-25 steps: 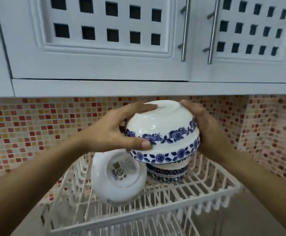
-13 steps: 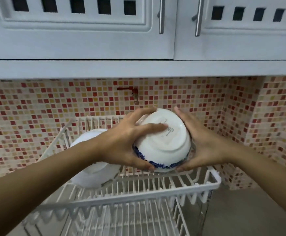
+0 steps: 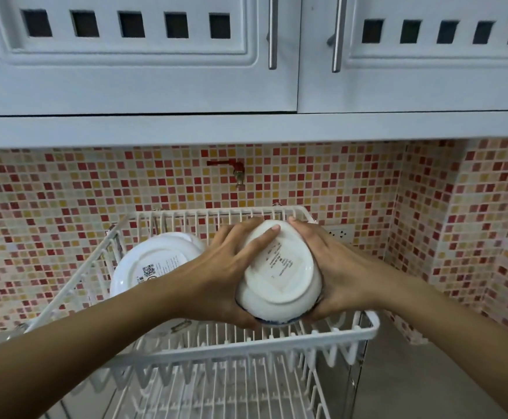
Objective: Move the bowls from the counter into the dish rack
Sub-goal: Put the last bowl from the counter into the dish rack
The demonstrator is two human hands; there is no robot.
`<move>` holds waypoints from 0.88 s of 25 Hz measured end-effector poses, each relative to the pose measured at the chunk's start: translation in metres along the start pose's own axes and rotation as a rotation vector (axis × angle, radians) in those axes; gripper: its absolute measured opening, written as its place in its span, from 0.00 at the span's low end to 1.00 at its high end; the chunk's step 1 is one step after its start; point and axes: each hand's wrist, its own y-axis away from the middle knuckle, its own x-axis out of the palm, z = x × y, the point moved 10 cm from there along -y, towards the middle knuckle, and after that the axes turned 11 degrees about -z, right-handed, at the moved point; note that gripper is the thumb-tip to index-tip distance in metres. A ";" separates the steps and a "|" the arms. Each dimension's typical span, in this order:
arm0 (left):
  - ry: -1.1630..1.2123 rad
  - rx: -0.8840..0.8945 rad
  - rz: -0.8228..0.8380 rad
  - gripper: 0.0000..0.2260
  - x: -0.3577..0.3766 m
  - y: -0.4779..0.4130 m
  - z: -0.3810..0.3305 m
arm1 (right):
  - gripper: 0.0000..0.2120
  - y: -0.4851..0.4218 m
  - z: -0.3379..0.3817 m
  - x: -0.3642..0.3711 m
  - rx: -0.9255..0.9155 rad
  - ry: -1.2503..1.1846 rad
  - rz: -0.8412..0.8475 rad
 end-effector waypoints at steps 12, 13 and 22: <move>0.026 -0.110 0.148 0.61 0.015 0.001 0.004 | 0.65 -0.001 -0.001 0.006 0.048 0.043 0.045; 0.030 -0.123 0.159 0.61 0.016 0.000 0.006 | 0.66 -0.001 -0.001 0.006 0.053 0.045 0.046; 0.073 -0.349 0.122 0.42 -0.053 0.025 0.055 | 0.67 0.006 -0.007 0.012 0.113 0.014 0.091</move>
